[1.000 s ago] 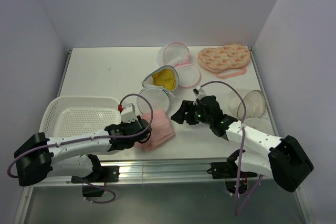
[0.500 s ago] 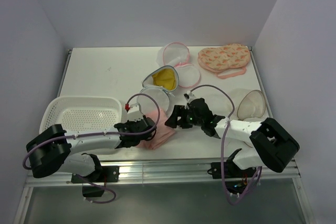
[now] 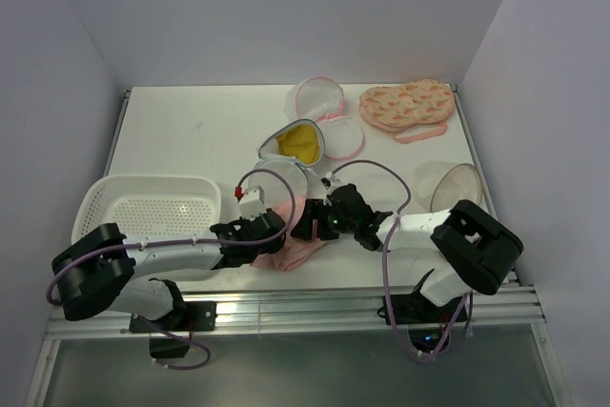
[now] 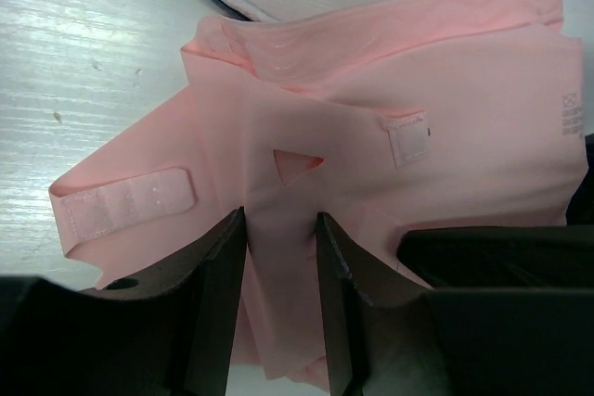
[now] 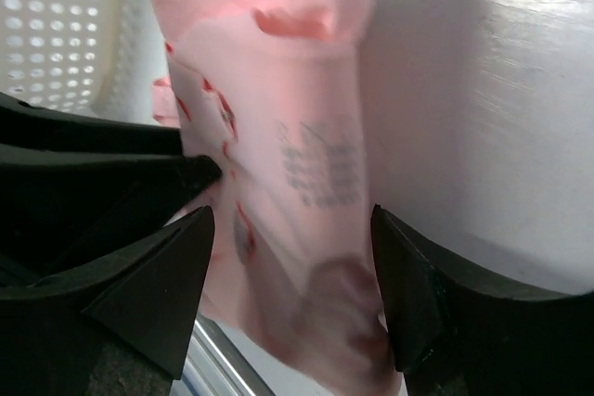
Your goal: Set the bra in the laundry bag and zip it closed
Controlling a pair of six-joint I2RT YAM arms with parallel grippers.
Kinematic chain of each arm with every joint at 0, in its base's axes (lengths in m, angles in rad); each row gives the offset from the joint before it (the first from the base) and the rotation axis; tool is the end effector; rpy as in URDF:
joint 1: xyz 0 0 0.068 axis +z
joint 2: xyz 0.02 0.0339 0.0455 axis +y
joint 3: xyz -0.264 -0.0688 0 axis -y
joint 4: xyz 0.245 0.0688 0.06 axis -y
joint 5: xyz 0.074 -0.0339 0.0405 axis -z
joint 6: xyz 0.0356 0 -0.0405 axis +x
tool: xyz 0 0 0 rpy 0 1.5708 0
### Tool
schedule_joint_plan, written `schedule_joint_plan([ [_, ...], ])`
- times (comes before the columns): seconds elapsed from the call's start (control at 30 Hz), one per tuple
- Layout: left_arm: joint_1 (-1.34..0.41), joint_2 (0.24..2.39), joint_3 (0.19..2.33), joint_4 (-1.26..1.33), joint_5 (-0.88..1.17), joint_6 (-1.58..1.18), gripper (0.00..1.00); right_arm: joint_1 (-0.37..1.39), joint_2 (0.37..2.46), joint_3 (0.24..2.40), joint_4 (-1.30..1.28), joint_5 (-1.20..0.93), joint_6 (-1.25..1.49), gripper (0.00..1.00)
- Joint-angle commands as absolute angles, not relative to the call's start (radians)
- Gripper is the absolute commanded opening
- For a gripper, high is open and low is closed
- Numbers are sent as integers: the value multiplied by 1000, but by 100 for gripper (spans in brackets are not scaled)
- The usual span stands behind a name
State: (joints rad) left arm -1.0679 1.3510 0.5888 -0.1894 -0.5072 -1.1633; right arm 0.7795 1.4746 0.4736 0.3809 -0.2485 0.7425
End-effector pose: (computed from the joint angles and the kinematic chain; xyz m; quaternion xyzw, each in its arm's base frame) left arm 0.1318 -0.2038 0.1598 -0.1203 0.9173 -0.1598 0.3443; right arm 0.1828 0.1930 0.1393 -0.0730 0.8811 0.3930 0.2529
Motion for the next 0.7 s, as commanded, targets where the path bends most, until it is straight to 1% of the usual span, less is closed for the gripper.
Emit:
schedule_joint_plan([
  [0.0,-1066,1345,578,-129,-471,-1132,41,792,1502,509,448,-230,762,75],
  [0.17,-1066,1324,568,-104,-453,-1120,41,792,1499,508,442,-203,769,56],
  [0.2,-1066,1318,568,-104,-449,-1118,41,792,1494,506,433,-196,769,50],
  [0.27,-1066,1307,568,-112,-451,-1121,41,793,1477,508,420,-183,767,42],
  [0.3,-1066,1290,569,-127,-454,-1123,41,793,1462,506,407,-176,767,35],
  [0.4,-1065,1250,572,-155,-480,-1127,42,793,1433,502,370,-146,759,23],
  [0.5,-1065,1226,578,-199,-512,-1134,43,793,1390,499,335,-111,749,15],
  [0.6,-1062,1187,586,-254,-555,-1164,44,793,1347,502,304,-98,744,13],
  [0.67,-1058,1166,581,-287,-598,-1183,48,793,1325,503,282,-89,741,13],
])
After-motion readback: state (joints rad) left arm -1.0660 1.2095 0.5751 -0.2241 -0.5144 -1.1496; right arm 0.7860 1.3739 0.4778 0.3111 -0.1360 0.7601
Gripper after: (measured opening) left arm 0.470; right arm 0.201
